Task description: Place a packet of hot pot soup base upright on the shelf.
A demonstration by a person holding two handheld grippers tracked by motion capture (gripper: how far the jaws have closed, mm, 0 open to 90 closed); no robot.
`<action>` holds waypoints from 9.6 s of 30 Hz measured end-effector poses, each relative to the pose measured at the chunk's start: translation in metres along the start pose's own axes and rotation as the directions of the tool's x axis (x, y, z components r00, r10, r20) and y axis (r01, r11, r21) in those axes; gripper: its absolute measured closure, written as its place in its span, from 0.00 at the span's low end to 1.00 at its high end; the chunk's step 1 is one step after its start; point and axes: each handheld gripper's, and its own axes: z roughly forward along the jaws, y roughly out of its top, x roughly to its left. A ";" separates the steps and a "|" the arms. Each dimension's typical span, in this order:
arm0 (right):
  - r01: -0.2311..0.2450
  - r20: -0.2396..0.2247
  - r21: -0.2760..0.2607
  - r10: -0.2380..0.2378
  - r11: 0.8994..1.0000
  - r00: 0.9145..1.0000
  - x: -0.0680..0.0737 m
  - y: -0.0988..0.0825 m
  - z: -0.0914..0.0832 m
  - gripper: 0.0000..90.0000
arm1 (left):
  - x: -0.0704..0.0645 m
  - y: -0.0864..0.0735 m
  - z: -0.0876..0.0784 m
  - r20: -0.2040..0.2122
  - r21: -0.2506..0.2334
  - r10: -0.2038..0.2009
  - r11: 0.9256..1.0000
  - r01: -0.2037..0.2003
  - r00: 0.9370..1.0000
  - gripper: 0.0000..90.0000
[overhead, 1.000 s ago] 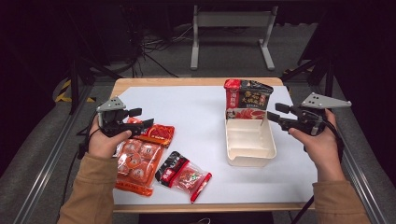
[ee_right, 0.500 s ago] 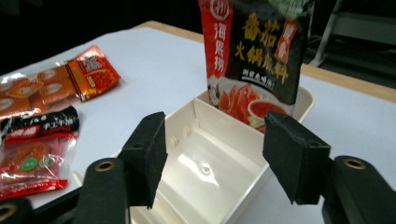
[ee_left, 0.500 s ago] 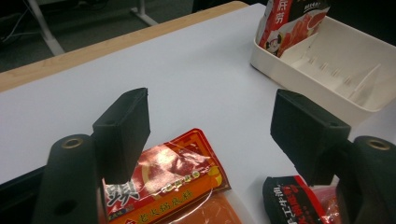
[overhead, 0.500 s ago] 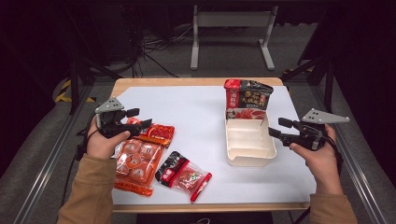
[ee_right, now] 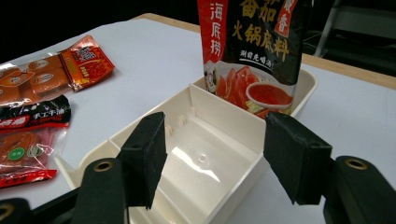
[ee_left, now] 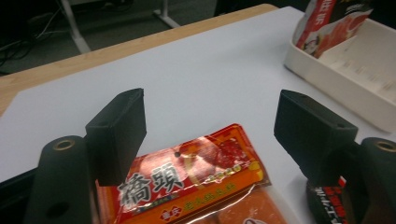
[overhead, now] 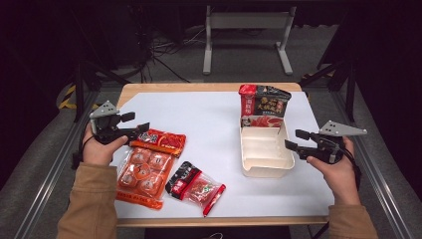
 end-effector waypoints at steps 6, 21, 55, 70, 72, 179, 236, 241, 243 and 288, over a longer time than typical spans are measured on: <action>-0.014 0.008 0.010 0.013 1.000 1.000 0.000 -0.001 0.000 0.45 | 0.015 -0.008 0.010 -0.042 0.053 -0.007 0.999 0.009 0.999 0.32; 0.009 0.013 -0.009 -0.009 1.000 1.000 0.000 -0.004 0.004 0.40 | 0.046 -0.032 0.037 -0.106 0.143 -0.008 0.989 0.023 0.994 0.36; 0.018 0.007 0.030 -0.018 0.999 1.000 -0.002 -0.013 0.016 0.39 | 0.072 -0.064 0.073 -0.041 0.286 -0.152 0.945 0.157 0.988 0.37; 0.005 0.007 0.033 -0.006 0.999 1.000 -0.003 -0.017 0.019 0.40 | 0.074 -0.064 0.072 -0.004 0.226 -0.154 0.962 0.151 0.988 0.64; 0.007 0.005 0.035 -0.007 0.999 1.000 -0.004 -0.017 0.020 0.40 | 0.076 -0.064 0.072 0.005 0.221 -0.167 0.962 0.161 0.986 0.66; -0.002 -0.026 -0.043 0.001 0.999 1.000 0.004 -0.006 0.019 0.64 | -0.050 0.043 -0.102 0.128 -0.157 0.152 0.979 -0.131 0.980 1.00; 0.208 -0.363 -0.167 -0.256 0.964 0.896 0.100 0.093 0.098 0.39 | -0.117 0.067 -0.075 0.225 -0.404 0.313 0.892 -0.204 0.923 1.00; 0.212 -0.387 -0.187 -0.270 0.959 0.882 0.106 0.096 0.100 0.38 | -0.123 0.068 -0.070 0.266 -0.417 0.320 0.888 -0.191 0.909 1.00; 0.213 -0.397 -0.196 -0.276 0.957 0.875 0.108 0.098 0.100 0.38 | -0.127 0.068 -0.067 0.280 -0.421 0.323 0.888 -0.187 0.904 1.00; 0.226 -0.432 -0.228 -0.307 0.947 0.848 0.135 0.131 0.068 1.00 | -0.117 0.063 -0.051 0.276 -0.418 0.292 0.894 -0.160 0.916 0.92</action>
